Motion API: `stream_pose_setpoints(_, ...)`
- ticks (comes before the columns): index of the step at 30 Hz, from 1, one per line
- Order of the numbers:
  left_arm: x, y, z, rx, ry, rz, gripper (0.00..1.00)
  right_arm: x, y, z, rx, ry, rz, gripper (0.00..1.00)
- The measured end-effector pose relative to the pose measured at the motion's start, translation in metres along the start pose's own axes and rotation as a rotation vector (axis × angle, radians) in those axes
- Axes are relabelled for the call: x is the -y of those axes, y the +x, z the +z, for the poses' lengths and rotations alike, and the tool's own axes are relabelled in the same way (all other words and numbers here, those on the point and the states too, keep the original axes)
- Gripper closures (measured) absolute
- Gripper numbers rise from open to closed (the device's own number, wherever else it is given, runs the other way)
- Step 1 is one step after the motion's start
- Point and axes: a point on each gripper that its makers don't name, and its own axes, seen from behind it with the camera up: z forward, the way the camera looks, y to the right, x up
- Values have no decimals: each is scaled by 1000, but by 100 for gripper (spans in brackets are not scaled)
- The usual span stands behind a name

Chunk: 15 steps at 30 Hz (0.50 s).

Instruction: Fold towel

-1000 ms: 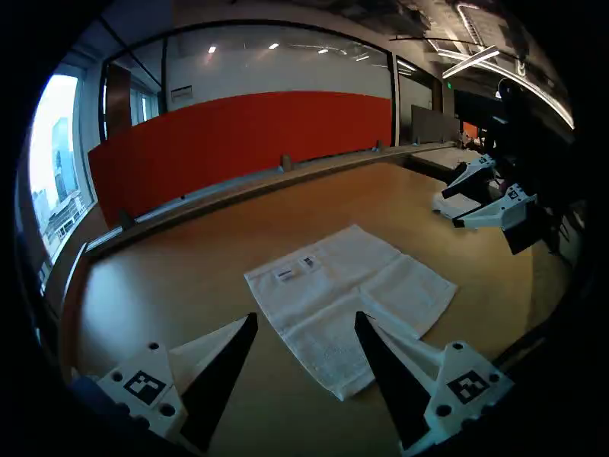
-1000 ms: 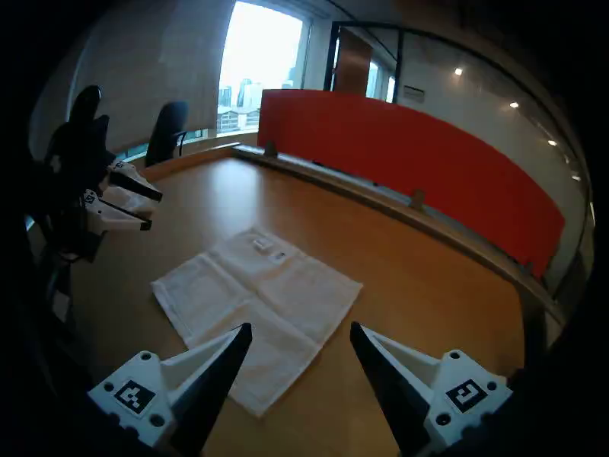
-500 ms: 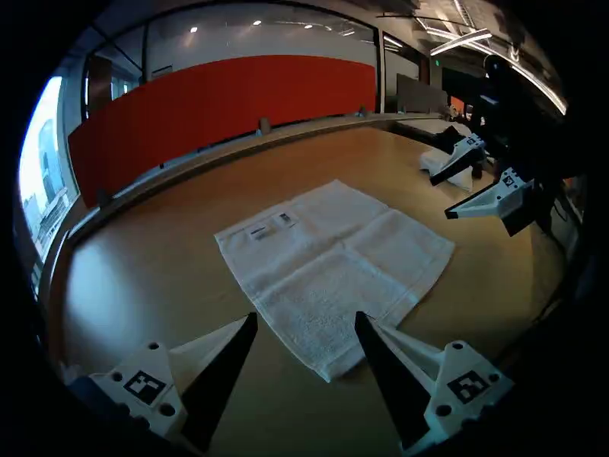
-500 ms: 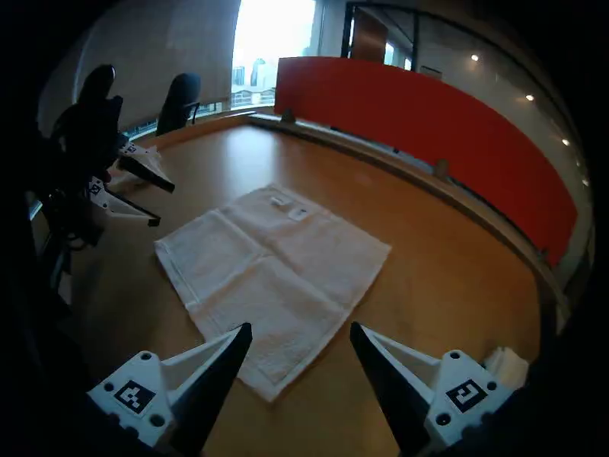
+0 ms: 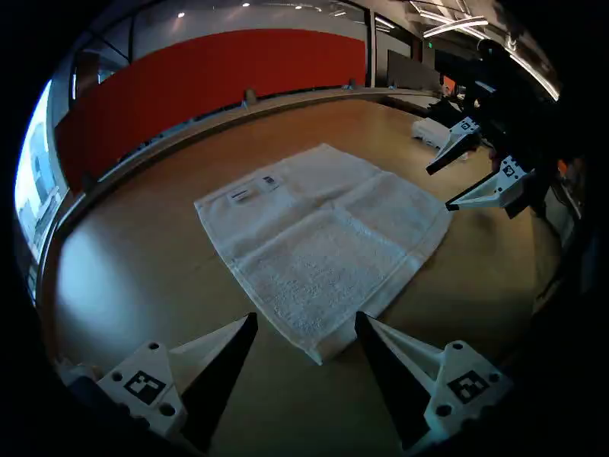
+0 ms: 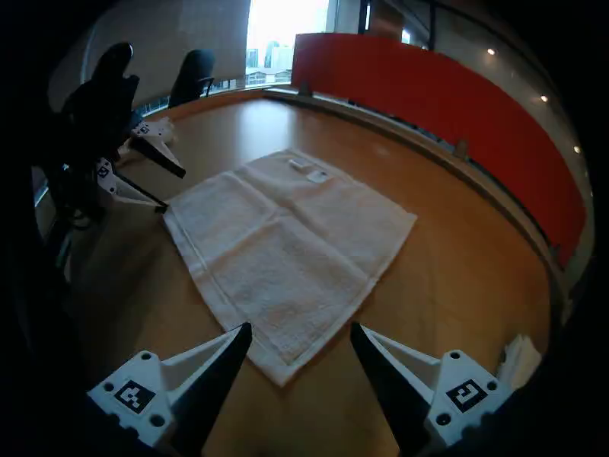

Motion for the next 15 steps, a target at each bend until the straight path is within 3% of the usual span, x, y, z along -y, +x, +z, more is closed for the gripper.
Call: stream_pose_setpoints(15, -10, -23, 7, 79, -25, 1, 5, 3, -25, -4, 69, 45, -13, 0)
